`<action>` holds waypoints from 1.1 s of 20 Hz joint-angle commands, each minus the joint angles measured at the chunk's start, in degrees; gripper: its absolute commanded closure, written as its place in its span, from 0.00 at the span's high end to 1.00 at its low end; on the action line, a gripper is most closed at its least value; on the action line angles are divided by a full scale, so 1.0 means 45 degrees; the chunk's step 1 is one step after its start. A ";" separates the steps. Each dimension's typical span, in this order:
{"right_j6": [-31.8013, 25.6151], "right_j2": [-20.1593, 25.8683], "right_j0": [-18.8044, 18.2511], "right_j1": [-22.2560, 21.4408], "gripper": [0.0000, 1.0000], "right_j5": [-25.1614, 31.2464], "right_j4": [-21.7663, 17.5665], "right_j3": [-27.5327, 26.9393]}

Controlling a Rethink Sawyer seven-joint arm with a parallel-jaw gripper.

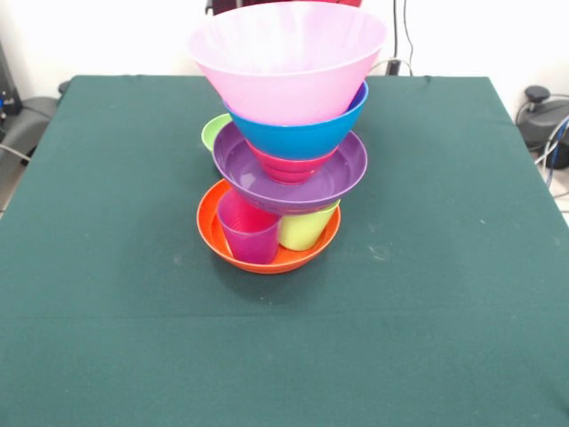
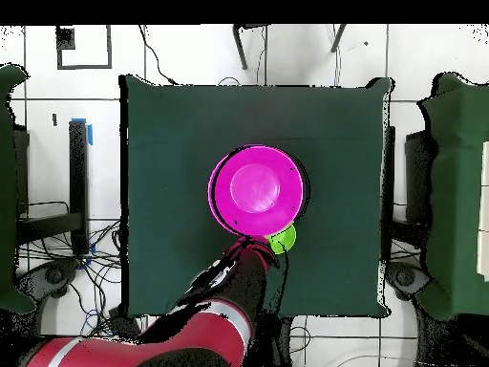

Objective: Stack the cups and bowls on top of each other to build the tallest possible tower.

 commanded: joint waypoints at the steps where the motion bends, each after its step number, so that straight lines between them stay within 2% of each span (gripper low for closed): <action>1: -0.0905 0.0865 0.0201 0.0398 1.00 0.1064 -0.0869 -0.1047; 8: -0.0413 0.0671 0.0362 0.0758 1.00 0.0773 -0.0715 -0.1478; 9: -0.0463 0.0690 0.0354 0.0754 0.00 0.0812 -0.0720 -0.1498; 14: -0.0225 0.0852 0.0142 0.0612 0.00 0.0809 -0.0432 -0.1358; 22: -0.0203 0.0531 0.0492 0.0397 0.00 0.1095 -0.0338 -0.1119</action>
